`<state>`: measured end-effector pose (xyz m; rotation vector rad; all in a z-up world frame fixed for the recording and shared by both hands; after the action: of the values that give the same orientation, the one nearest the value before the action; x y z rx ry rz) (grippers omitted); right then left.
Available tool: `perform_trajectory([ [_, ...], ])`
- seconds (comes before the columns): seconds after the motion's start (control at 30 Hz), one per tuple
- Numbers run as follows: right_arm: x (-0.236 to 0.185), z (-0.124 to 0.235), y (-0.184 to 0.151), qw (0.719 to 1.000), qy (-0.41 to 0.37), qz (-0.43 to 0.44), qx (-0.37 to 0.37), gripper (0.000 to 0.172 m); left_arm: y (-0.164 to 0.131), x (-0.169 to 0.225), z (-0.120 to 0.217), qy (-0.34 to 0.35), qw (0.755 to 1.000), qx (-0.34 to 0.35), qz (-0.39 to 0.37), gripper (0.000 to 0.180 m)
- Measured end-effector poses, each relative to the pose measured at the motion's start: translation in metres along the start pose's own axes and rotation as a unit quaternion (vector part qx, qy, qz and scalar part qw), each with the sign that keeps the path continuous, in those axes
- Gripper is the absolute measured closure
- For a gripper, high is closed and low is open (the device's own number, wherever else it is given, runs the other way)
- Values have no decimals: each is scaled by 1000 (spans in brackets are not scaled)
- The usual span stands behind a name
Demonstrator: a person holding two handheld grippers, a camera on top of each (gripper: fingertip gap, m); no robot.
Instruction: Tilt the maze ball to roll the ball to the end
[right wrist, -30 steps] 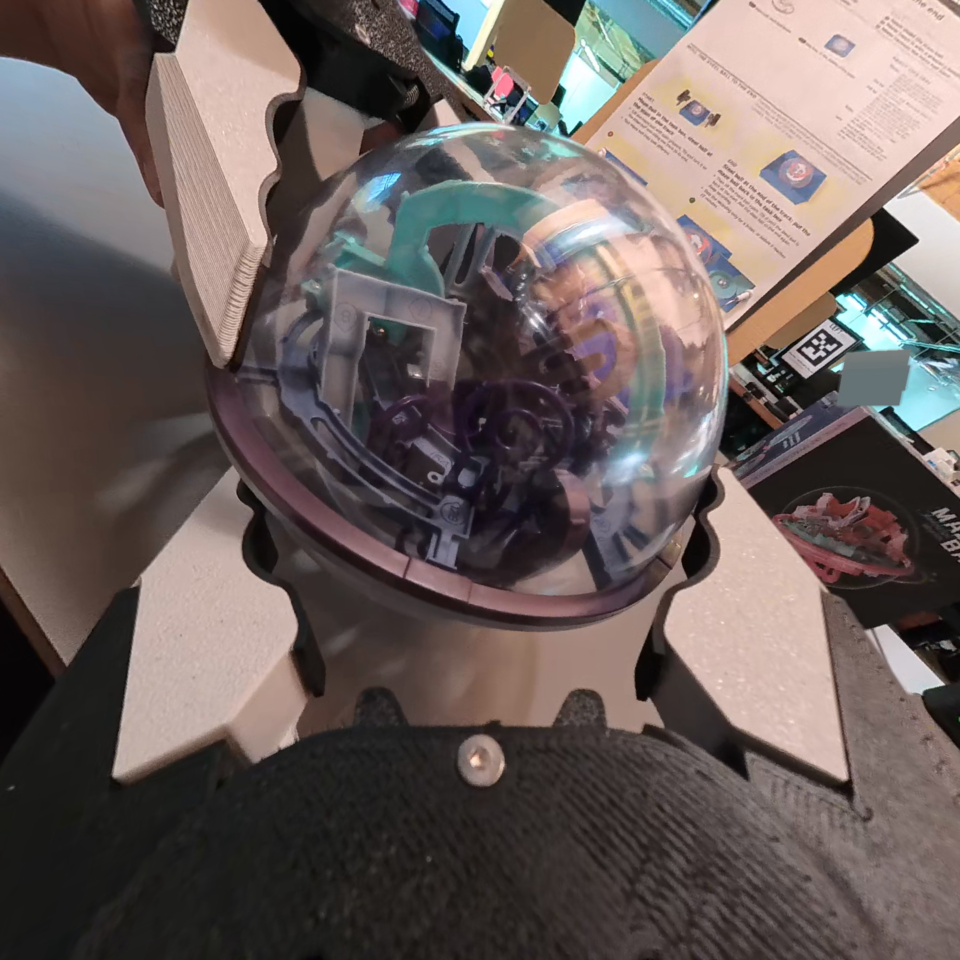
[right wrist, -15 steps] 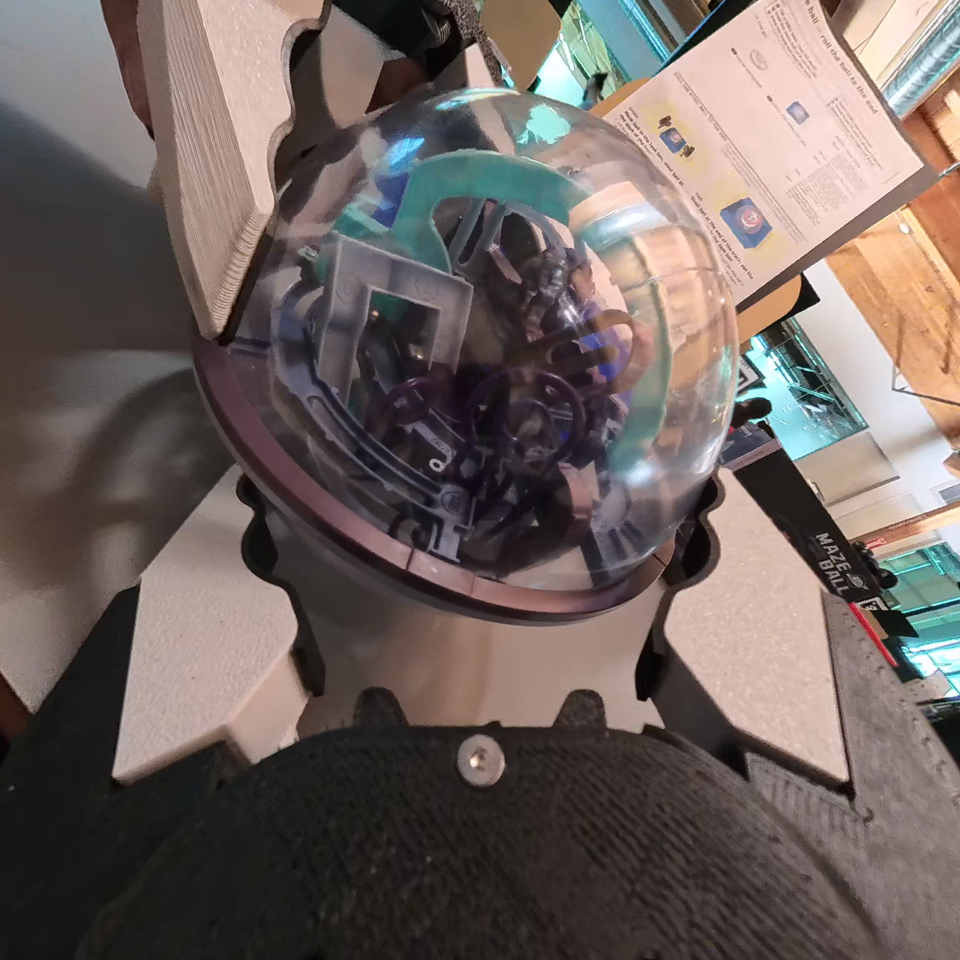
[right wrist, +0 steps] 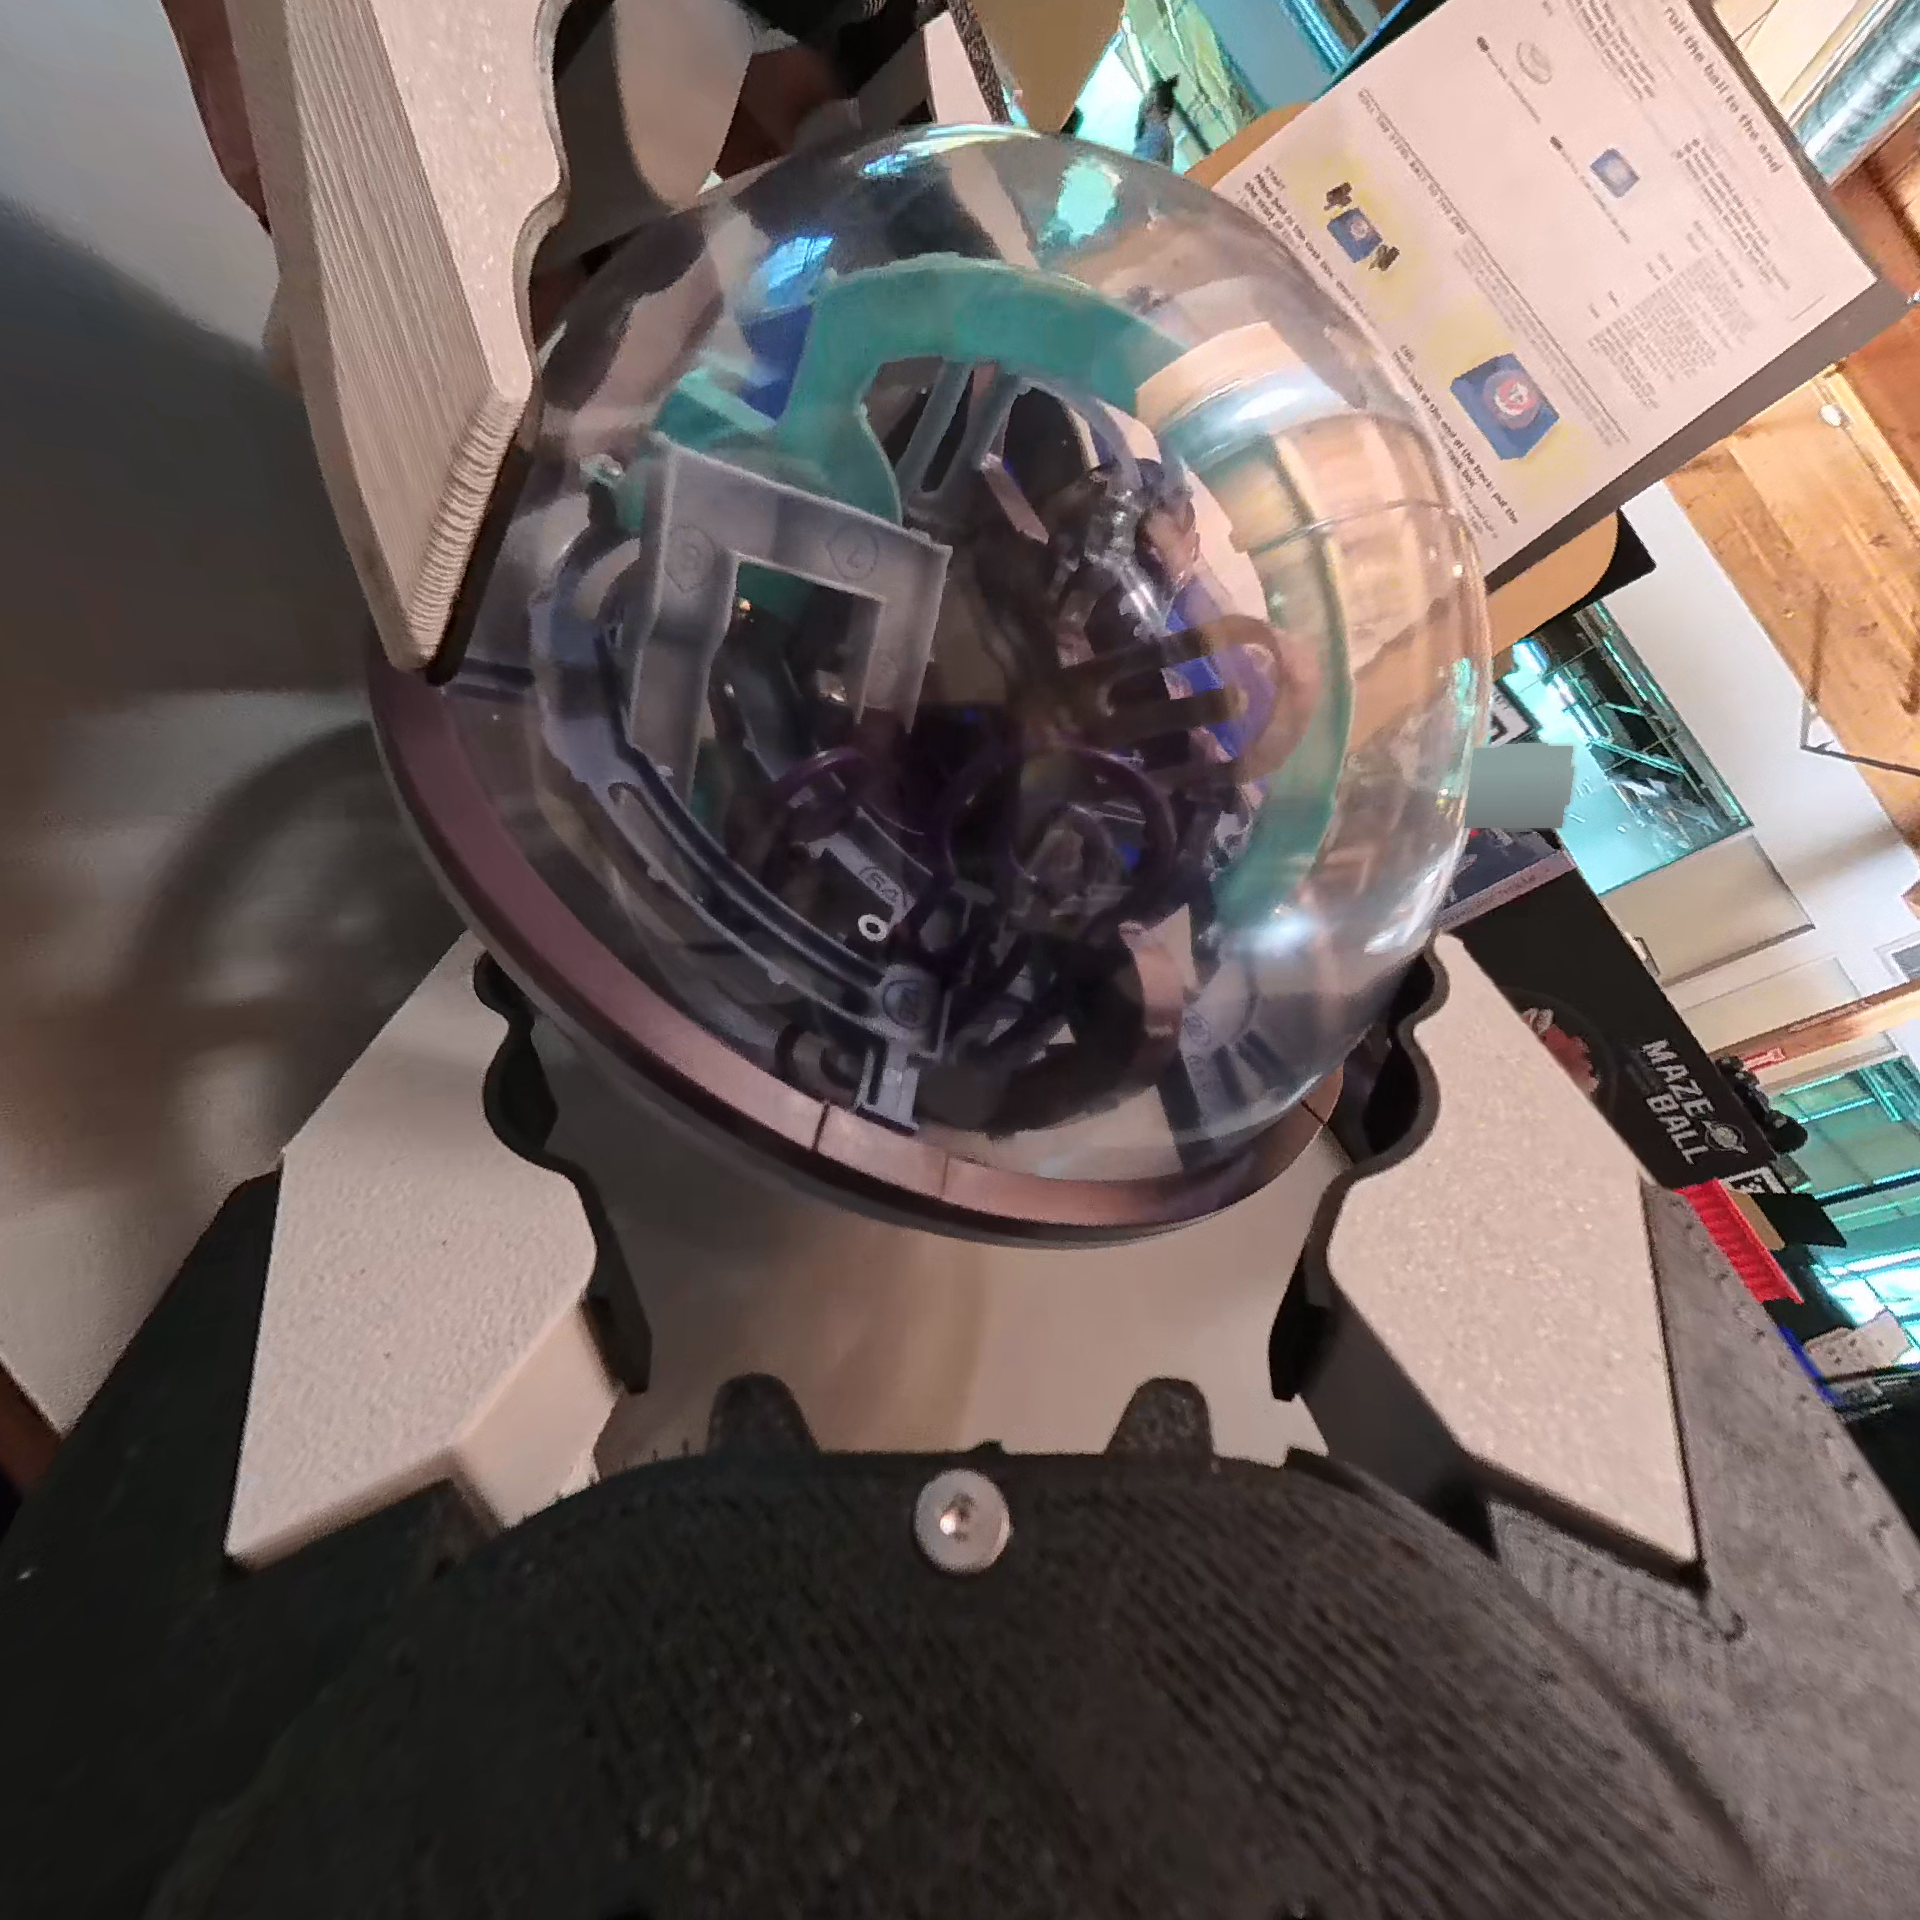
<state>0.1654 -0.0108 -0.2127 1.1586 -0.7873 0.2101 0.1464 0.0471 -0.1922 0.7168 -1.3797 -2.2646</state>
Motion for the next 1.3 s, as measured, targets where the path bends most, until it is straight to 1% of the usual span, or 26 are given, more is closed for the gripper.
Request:
perform_trajectory([
  [0.23,2,1,-4,999,1,21,-23,17,0,0,0,1,1000,-2,1,24],
  [0.37,2,5,-11,998,17,26,-51,25,5,1,1,-3,1000,10,11,24],
  [0.6,2,8,-13,997,22,19,-65,26,7,2,0,-1,1000,14,7,24],
  [0.73,2,10,-13,996,40,18,-77,25,6,1,0,-2,1000,16,14,24],
  [0.83,3,8,-9,995,58,-16,-79,25,5,-1,0,-5,999,13,33,24],
  [0.93,1,5,-5,989,87,-84,-82,24,7,-4,2,-19,996,27,89,24],
  [1.0,-1,4,-4,986,99,-107,-79,25,8,-6,3,-25,993,34,111,24],
  [1.07,-2,2,-6,986,99,-105,-80,26,8,-7,5,-24,992,38,113,24],
  [1.17,-6,1,-13,986,102,-90,-101,26,11,-9,7,-22,991,49,124,24],
  [1.3,-11,1,-16,983,113,-91,-114,29,13,-11,9,-25,988,59,139,24],
])
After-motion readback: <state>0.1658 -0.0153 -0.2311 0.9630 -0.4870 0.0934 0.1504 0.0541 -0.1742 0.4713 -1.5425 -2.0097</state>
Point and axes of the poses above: each gripper's, where its closed fingertips meet, z back along the fingers, y out of its top, x = y × z across the jaws, the point moved 3 cm from there along z, back along the fingers, and after that the axes turned 4 degrees about -z, right-handed, at the moved point
